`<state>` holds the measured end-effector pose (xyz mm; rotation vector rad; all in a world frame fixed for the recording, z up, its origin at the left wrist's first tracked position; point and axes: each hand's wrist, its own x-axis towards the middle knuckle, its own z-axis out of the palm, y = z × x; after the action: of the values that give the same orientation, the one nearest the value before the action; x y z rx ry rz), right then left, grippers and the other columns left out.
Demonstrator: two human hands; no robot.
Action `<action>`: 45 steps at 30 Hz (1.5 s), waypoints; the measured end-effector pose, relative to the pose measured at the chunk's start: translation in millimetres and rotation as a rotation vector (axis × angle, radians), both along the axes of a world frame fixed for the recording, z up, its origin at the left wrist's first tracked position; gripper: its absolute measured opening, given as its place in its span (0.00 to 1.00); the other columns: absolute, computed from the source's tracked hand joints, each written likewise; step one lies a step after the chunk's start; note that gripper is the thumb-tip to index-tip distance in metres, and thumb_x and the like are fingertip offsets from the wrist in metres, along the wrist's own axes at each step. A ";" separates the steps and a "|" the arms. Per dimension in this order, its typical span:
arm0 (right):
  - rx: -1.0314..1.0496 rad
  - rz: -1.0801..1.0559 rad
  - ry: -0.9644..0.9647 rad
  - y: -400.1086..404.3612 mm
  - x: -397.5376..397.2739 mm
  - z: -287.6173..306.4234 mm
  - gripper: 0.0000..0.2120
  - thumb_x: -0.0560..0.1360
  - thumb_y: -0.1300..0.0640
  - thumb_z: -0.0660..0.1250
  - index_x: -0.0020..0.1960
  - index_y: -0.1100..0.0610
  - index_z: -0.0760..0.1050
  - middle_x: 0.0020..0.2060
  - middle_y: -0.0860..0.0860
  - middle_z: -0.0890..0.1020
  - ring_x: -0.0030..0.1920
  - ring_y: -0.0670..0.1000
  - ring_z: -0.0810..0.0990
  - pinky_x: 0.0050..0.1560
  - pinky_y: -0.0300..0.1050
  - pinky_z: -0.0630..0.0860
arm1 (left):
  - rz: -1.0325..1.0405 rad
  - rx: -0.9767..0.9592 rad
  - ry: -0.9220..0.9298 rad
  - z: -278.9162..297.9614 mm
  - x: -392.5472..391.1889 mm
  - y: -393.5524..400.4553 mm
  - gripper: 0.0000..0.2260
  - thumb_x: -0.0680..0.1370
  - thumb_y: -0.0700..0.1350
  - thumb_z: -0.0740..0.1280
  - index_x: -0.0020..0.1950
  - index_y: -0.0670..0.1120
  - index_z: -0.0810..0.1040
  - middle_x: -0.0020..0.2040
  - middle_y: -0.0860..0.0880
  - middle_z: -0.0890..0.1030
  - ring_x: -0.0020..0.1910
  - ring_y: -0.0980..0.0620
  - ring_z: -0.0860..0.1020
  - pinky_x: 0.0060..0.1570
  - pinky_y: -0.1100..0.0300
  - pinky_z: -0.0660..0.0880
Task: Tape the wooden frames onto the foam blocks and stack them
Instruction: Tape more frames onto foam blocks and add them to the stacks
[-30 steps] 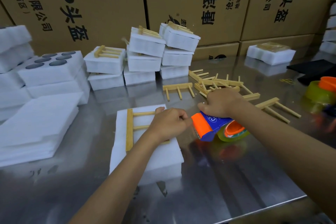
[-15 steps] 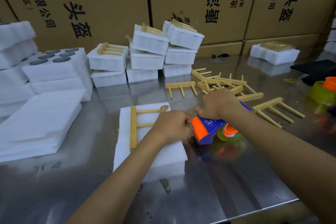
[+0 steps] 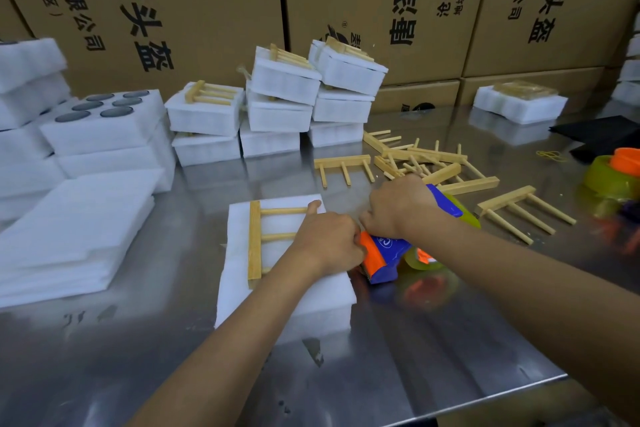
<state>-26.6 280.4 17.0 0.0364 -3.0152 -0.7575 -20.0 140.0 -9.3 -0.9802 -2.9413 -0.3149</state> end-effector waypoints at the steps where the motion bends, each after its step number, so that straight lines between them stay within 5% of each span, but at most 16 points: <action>1: 0.008 -0.007 0.002 -1.1 0.3 -0.8 0.21 0.80 0.41 0.50 0.48 0.55 0.74 0.35 0.52 0.73 0.33 0.51 0.70 0.36 0.47 0.63 | -0.001 -0.009 0.002 0.0 -0.1 0.4 0.08 0.75 0.47 0.64 0.36 0.49 0.76 0.36 0.52 0.79 0.46 0.52 0.77 0.75 0.48 0.43; 5: 0.025 -0.017 0.026 -5.2 2.0 -3.9 0.21 0.81 0.42 0.51 0.37 0.55 0.67 0.35 0.53 0.74 0.32 0.51 0.69 0.34 0.46 0.63 | -0.010 -0.022 0.015 -0.5 0.7 1.6 0.07 0.74 0.48 0.66 0.36 0.49 0.77 0.39 0.51 0.81 0.46 0.53 0.77 0.75 0.47 0.45; 12: 0.038 -0.053 -0.011 -10.8 1.9 -1.2 0.19 0.81 0.44 0.53 0.39 0.54 0.68 0.38 0.52 0.77 0.35 0.51 0.72 0.38 0.46 0.66 | -0.017 0.178 -0.089 3.8 1.6 -1.6 0.06 0.71 0.50 0.71 0.39 0.48 0.81 0.36 0.55 0.80 0.43 0.58 0.76 0.74 0.49 0.48; 16: 0.065 -0.054 -0.035 -12.5 4.9 1.6 0.11 0.79 0.50 0.58 0.40 0.54 0.69 0.36 0.51 0.74 0.33 0.50 0.69 0.39 0.45 0.67 | -0.001 0.462 -0.262 11.2 3.0 -5.1 0.06 0.70 0.49 0.71 0.37 0.48 0.83 0.33 0.54 0.82 0.40 0.59 0.77 0.62 0.53 0.70; 19: 0.062 -0.068 -0.010 -12.2 10.4 5.4 0.12 0.79 0.50 0.60 0.39 0.54 0.67 0.34 0.50 0.73 0.33 0.49 0.69 0.40 0.45 0.67 | 0.040 0.609 -0.420 18.4 3.6 -6.4 0.09 0.73 0.48 0.66 0.36 0.46 0.81 0.35 0.51 0.83 0.43 0.55 0.79 0.53 0.53 0.76; 23: -0.081 -0.090 0.161 -7.3 22.1 1.0 0.13 0.79 0.45 0.59 0.41 0.53 0.70 0.34 0.50 0.73 0.38 0.51 0.73 0.37 0.46 0.65 | 0.033 0.771 -0.575 22.6 4.4 -10.5 0.11 0.73 0.47 0.62 0.36 0.46 0.81 0.33 0.50 0.81 0.39 0.56 0.79 0.51 0.54 0.76; 30: -0.292 -0.247 0.528 27.2 32.9 -6.2 0.23 0.79 0.46 0.53 0.28 0.54 0.66 0.23 0.50 0.67 0.24 0.50 0.63 0.29 0.41 0.56 | 0.022 0.838 -0.601 23.5 5.4 -11.8 0.15 0.68 0.51 0.61 0.36 0.42 0.81 0.33 0.48 0.81 0.40 0.54 0.79 0.53 0.51 0.75; 34: -0.177 -0.286 0.450 32.6 50.2 -22.9 0.26 0.76 0.46 0.41 0.41 0.52 0.77 0.23 0.48 0.65 0.23 0.48 0.60 0.31 0.41 0.57 | 0.044 0.774 -0.562 24.0 5.7 -11.0 0.14 0.67 0.51 0.60 0.36 0.46 0.83 0.44 0.48 0.84 0.51 0.51 0.79 0.63 0.43 0.72; 36: -0.245 -0.310 0.478 35.2 57.9 -29.9 0.25 0.77 0.43 0.44 0.44 0.52 0.77 0.23 0.47 0.66 0.23 0.48 0.63 0.32 0.42 0.61 | 0.048 0.731 -0.529 26.3 7.3 -9.4 0.12 0.66 0.52 0.59 0.31 0.51 0.82 0.50 0.50 0.82 0.58 0.49 0.77 0.66 0.43 0.68; 39: -0.401 -0.339 0.561 30.8 68.3 -40.7 0.20 0.78 0.41 0.53 0.46 0.54 0.76 0.25 0.49 0.73 0.26 0.50 0.70 0.33 0.43 0.68 | 0.043 0.726 -0.506 26.7 6.7 -7.9 0.11 0.66 0.51 0.59 0.29 0.54 0.80 0.52 0.50 0.79 0.61 0.46 0.75 0.68 0.43 0.65; 41: -0.427 -0.347 0.607 28.9 71.8 -43.2 0.20 0.79 0.43 0.54 0.48 0.57 0.77 0.32 0.53 0.79 0.34 0.53 0.76 0.43 0.49 0.72 | 0.035 0.723 -0.493 25.5 6.8 -7.6 0.10 0.67 0.51 0.60 0.30 0.54 0.79 0.51 0.50 0.79 0.61 0.45 0.75 0.69 0.43 0.65; 43: -0.407 -0.280 0.688 27.9 73.6 -37.9 0.16 0.79 0.47 0.57 0.49 0.58 0.76 0.42 0.55 0.81 0.45 0.56 0.77 0.53 0.54 0.69 | 0.028 0.719 -0.483 24.5 7.1 -7.8 0.10 0.68 0.51 0.60 0.31 0.55 0.79 0.50 0.51 0.79 0.62 0.46 0.75 0.69 0.43 0.65; 45: -0.445 -0.125 0.773 19.1 77.2 -30.3 0.11 0.77 0.50 0.59 0.48 0.58 0.73 0.43 0.54 0.79 0.47 0.57 0.74 0.52 0.54 0.66 | 0.013 0.719 -0.467 23.8 7.2 -8.5 0.11 0.68 0.51 0.59 0.31 0.55 0.79 0.50 0.51 0.79 0.62 0.46 0.75 0.70 0.44 0.64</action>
<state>50.5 299.5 -13.3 -0.3659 -2.3669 -0.0410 -12.8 131.5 14.5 -0.8438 -2.7655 -1.6438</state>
